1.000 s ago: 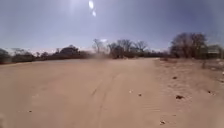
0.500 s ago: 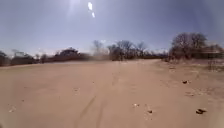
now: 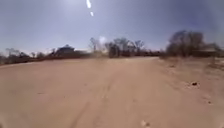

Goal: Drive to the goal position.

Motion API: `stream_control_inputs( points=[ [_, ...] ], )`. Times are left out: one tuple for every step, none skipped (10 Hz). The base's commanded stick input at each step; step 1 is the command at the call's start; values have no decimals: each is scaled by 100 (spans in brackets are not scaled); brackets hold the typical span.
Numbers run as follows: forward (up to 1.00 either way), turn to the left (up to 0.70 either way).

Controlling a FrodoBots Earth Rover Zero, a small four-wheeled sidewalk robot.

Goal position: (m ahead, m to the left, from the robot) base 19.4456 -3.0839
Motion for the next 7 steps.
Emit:
stream_control_inputs(
  points=[
    [100, -5],
    [100, -2],
    [100, 0],
    [100, 0],
    [100, 0],
    [100, 0],
    [100, 0]
  ],
)
